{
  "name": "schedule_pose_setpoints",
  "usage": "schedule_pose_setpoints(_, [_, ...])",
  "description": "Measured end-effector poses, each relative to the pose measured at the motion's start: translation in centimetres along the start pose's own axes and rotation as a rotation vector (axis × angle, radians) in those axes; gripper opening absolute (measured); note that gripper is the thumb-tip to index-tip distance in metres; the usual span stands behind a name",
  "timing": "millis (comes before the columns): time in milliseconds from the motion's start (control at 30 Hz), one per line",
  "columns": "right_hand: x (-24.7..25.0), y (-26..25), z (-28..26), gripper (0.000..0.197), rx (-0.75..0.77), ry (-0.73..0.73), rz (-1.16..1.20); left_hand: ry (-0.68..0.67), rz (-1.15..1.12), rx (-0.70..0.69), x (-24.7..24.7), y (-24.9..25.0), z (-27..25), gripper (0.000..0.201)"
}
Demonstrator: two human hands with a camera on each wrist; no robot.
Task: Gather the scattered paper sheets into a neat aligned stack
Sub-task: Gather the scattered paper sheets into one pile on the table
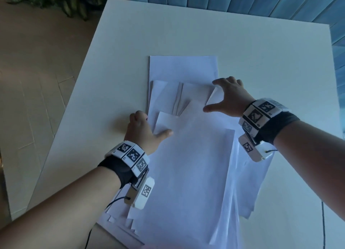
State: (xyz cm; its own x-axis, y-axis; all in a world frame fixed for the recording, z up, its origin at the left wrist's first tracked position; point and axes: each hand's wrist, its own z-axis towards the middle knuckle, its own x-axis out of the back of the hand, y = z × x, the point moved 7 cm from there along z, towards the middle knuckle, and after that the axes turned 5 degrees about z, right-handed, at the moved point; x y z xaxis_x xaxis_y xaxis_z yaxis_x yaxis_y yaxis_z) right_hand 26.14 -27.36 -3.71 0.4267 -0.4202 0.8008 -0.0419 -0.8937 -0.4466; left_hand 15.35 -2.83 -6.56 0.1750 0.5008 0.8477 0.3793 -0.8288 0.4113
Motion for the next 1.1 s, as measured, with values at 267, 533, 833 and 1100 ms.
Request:
schedule_pose_setpoints(267, [-1.4,8.6,-13.2,0.118,-0.625,0.258,0.057,-0.136,0.023,0.075,0.3,-2.1,-1.9,0.094])
schedule_pose_setpoints(533, [-4.5,9.3,-15.4,0.103,-0.611,0.327,0.464,-0.187,-0.035,0.016,-1.5,1.2,-2.6,0.094])
schedule_pose_setpoints(833, [-5.1,9.5,-17.2,0.109,-0.685,0.312,0.39,-0.122,0.149,0.094,-0.3,-0.5,-4.1,0.092])
schedule_pose_setpoints(1100, [-6.5,6.2,-15.1,0.099,-0.559,0.302,0.541,-0.249,0.034,0.054,-2.2,2.2,-4.6,0.094])
